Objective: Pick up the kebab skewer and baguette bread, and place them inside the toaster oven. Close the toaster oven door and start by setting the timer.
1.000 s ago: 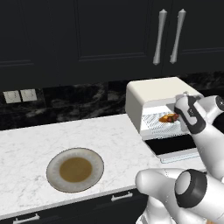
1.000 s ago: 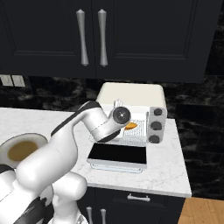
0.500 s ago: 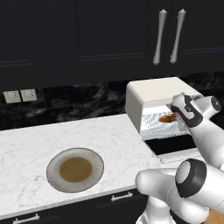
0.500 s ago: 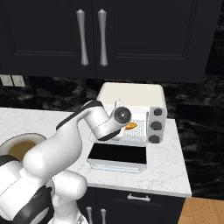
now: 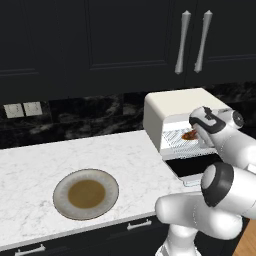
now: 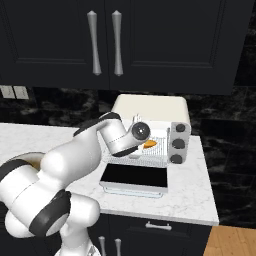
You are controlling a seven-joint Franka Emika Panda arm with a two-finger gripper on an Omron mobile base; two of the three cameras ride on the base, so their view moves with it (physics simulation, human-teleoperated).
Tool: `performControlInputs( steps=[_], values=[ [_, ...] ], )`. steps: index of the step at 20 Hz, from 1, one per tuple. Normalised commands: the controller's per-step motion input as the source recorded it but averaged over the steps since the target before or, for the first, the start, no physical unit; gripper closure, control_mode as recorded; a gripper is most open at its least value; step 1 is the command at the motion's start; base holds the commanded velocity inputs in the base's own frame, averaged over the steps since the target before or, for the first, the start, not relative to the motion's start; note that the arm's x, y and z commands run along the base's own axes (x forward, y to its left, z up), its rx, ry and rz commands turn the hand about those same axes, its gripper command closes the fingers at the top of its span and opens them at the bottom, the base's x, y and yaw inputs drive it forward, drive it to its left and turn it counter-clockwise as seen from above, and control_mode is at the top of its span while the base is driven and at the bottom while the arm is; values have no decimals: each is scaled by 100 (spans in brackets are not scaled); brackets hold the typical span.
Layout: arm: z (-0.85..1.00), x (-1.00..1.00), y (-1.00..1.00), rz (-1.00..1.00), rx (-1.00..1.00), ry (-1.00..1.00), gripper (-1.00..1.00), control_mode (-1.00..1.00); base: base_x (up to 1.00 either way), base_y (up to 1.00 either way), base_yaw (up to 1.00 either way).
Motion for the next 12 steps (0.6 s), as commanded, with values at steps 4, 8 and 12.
performControlInputs(
  steps=[4,8,12],
  values=[
    [-12,32,0,0,0,0,100,-100,0,0,0],
    [-4,35,0,0,0,0,100,-100,0,0,0],
    [-2,30,0,0,0,0,100,-100,0,0,0]
  ],
)
